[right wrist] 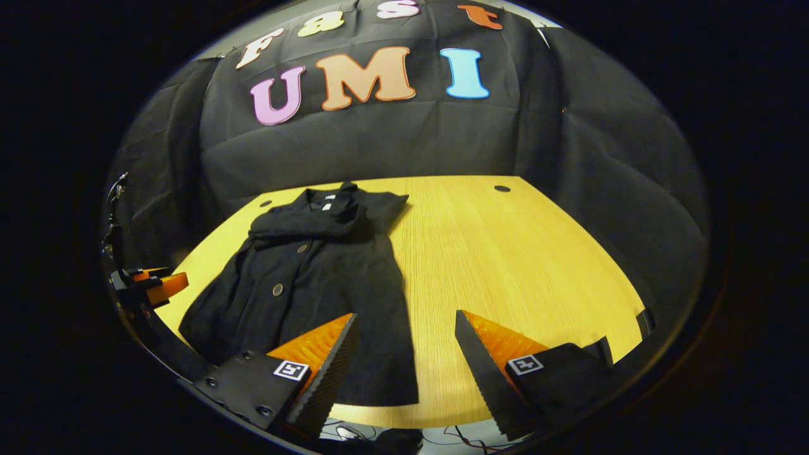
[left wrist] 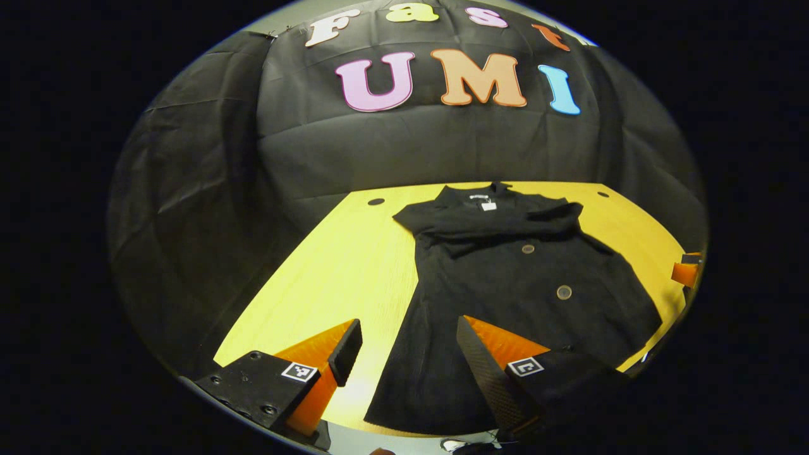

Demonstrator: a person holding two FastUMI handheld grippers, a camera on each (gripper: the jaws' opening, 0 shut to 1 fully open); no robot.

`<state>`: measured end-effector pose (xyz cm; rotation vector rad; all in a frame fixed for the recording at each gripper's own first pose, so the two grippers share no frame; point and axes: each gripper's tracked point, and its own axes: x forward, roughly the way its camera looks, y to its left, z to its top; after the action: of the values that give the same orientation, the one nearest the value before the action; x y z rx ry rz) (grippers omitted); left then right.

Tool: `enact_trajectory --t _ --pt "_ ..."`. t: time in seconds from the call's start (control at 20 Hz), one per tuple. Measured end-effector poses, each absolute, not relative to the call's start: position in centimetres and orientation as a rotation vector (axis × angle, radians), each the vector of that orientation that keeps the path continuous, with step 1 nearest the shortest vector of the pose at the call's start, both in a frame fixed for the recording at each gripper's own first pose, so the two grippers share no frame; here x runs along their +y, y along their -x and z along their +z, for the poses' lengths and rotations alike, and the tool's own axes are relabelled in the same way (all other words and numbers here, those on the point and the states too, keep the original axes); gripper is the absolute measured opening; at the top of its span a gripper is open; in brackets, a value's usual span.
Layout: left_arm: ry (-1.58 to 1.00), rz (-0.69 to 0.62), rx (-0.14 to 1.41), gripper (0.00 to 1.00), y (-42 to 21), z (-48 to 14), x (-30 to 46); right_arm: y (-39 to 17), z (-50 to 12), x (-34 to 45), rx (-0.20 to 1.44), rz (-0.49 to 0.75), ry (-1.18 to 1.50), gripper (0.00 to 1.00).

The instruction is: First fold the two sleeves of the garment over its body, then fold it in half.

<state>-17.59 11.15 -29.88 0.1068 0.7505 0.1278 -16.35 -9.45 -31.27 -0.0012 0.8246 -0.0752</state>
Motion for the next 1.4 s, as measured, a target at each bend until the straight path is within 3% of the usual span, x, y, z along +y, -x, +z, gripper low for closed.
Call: enact_trajectory --t 0.05,0.1,0.15,0.5,0.65,0.75,0.85,0.9,0.95,1.05,1.15,1.2,1.4 --pt "-0.106 0.123 0.771 0.93 18.3 -30.6 11.1 17.0 -32.0 -9.2 0.846 -0.076 0.005 0.98" --pt "-0.108 0.12 0.795 0.93 19.2 -31.3 11.2 17.4 -32.8 -9.3 0.863 -0.08 0.01 0.94" --pt "-0.11 0.117 0.816 0.94 20.0 -32.0 11.2 17.8 -33.4 -9.3 0.879 -0.083 0.013 0.98" --pt "-0.077 0.097 0.951 0.95 25.5 -35.2 10.5 19.9 -36.7 -8.8 0.973 -0.074 0.048 0.98" --pt "-0.023 0.089 0.924 0.94 25.4 -35.3 10.3 21.1 -38.1 -8.4 1.036 -0.055 0.072 0.94" --pt "0.019 0.081 0.914 0.94 25.4 -35.6 10.1 21.1 -38.0 -8.3 1.028 -0.06 0.054 0.99" --pt "0.006 0.031 0.883 0.95 25.4 -35.2 9.4 21.0 -38.1 -8.2 1.021 -0.047 0.039 0.96" --pt "-0.002 -0.002 0.864 0.85 25.3 -35.3 8.9 21.1 -38.2 -7.6 1.029 -0.021 0.031 0.96" --pt "0.0 -0.022 0.855 0.8 25.1 -35.4 8.6 20.9 -38.2 -6.9 1.03 -0.003 0.034 0.78" --pt "0.016 -0.055 0.846 0.59 24.9 -35.6 7.9 21.0 -38.4 -5.4 1.044 0.034 0.027 0.43" --pt "0.053 -0.076 0.844 0.22 24.9 -35.5 7.1 21.2 -38.4 -5.1 1.054 0.034 0.03 0.07" --pt "0.067 -0.084 0.861 0.04 24.8 -35.7 7.1 21.2 -38.2 -4.7 1.064 0.04 0.01 0.06" --pt "0.143 -0.078 0.925 0.0 24.5 -34.7 7.7 20.3 -36.2 -3.6 1.008 0.041 -0.056 0.03"
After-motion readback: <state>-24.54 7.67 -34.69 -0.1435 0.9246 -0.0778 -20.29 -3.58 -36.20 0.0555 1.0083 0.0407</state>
